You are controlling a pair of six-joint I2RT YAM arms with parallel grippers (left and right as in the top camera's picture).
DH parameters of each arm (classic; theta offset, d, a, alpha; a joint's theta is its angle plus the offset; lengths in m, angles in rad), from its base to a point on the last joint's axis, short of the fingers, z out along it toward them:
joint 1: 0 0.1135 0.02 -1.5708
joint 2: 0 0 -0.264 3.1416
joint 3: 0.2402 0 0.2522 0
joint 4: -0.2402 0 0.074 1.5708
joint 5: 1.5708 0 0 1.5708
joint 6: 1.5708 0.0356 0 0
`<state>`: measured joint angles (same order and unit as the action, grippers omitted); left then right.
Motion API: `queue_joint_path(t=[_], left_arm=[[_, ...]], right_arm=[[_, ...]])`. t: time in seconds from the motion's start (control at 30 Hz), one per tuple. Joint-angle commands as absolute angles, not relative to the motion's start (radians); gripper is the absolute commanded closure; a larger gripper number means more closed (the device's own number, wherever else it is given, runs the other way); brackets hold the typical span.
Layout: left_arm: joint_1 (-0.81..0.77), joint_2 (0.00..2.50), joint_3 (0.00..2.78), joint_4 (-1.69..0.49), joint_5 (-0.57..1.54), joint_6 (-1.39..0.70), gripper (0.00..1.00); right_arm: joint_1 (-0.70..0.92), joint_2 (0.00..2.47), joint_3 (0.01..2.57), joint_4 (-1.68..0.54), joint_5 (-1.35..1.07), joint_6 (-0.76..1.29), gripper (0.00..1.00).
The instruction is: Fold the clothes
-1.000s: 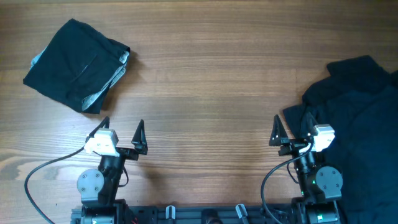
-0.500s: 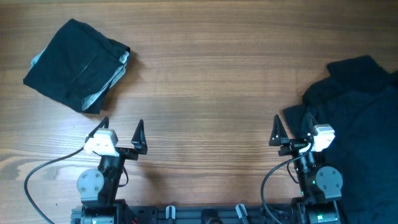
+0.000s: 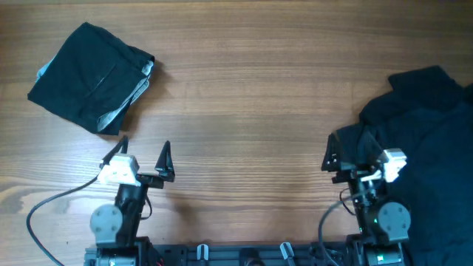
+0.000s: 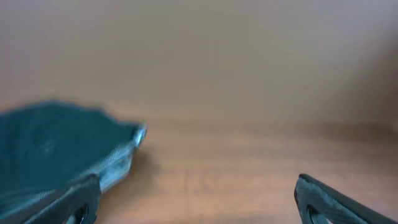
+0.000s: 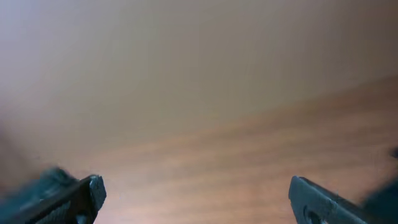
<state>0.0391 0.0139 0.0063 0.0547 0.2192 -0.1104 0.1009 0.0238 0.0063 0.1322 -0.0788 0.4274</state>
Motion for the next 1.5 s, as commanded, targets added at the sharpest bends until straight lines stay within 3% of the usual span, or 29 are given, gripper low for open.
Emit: queue_joint_path(t=[0.0, 0.17, 0.33, 0.53, 0.67, 0.77, 0.9, 1.0, 1.07, 1.2, 1.37, 1.47], left_arm=[[0.033, 0.004, 0.036, 0.138, 0.279, -0.139, 0.0], [0.033, 0.133, 0.263, -0.036, 0.28, -0.166, 0.0], [0.033, 0.548, 0.688, -0.303, 0.28, -0.166, 0.0], [0.033, 1.085, 1.304, -0.83, 0.28, -0.165, 0.0], [0.033, 1.238, 1.453, -0.922, 0.297, -0.165, 0.0], [0.033, 1.252, 1.453, -0.93, 0.376, -0.165, 0.0], [0.033, 1.251, 1.453, -0.957, 0.385, -0.164, 0.0], [0.033, 1.251, 1.453, -0.982, 0.385, -0.164, 0.0], [0.033, 1.251, 1.453, -0.992, 0.385, -0.165, 0.0], [0.033, 1.251, 1.453, -1.0, 0.385, -0.164, 0.0], [0.033, 1.251, 1.453, -1.0, 0.385, -0.165, 0.0], [0.033, 1.251, 1.453, -1.0, 0.385, -0.165, 0.0]], right_arm=[[0.097, 0.023, 0.017, 0.189, -0.211, 0.579, 0.0], [0.097, 0.104, 0.197, 0.103, -0.199, 0.456, 0.0], [0.097, 0.527, 0.604, -0.225, -0.177, 0.389, 0.0], [0.096, 1.115, 1.231, -0.713, -0.141, 0.237, 0.0], [0.072, 1.364, 1.465, -0.856, -0.171, 0.131, 0.0], [0.047, 1.456, 1.477, -0.905, -0.14, 0.146, 0.0], [-0.117, 1.586, 1.477, -1.1, 0.03, 0.444, 0.0], [-0.268, 1.726, 1.477, -1.188, 0.001, 0.47, 0.01], [-0.328, 1.828, 1.472, -1.232, -0.06, 0.437, 0.09], [-0.325, 1.901, 1.402, -1.192, -0.102, 0.393, 0.12], [-0.325, 1.906, 1.264, -0.992, -0.115, 0.447, 0.16], [-0.325, 1.906, 1.2, -0.906, -0.109, 0.489, 0.27]])
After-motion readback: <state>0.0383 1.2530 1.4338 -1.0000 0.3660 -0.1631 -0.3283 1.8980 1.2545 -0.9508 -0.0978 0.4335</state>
